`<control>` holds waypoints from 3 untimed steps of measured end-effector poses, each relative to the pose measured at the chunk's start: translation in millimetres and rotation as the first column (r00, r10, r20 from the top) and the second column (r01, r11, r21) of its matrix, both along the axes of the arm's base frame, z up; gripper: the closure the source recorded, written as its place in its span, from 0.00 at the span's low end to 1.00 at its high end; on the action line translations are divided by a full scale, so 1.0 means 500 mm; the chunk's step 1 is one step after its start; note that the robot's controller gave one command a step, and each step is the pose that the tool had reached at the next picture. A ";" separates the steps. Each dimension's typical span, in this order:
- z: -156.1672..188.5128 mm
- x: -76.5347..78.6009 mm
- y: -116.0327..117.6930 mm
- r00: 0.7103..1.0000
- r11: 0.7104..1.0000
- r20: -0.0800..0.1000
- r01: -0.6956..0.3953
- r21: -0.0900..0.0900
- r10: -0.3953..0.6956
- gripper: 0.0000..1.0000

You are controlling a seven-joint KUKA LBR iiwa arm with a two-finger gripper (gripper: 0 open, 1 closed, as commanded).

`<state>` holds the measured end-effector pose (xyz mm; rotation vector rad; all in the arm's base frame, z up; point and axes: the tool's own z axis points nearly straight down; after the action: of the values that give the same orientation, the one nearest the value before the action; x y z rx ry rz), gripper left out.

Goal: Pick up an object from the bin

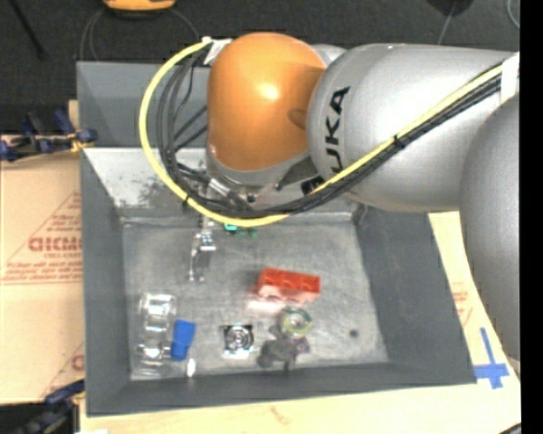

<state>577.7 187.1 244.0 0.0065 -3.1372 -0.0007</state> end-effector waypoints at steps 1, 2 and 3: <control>-0.228 -0.084 -0.056 0.950 0.950 0.000 0.314 -0.003 -0.314 0.00; -0.222 -0.080 -0.055 0.949 0.949 0.006 0.315 0.001 -0.315 1.00; -0.222 -0.080 -0.055 0.948 0.948 0.006 0.318 0.001 -0.318 0.00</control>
Offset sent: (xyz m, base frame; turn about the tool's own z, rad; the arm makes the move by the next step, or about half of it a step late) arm -0.0409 -0.0263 -0.1111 0.3193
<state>537.9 159.7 133.2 -0.4996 -3.1034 -0.0021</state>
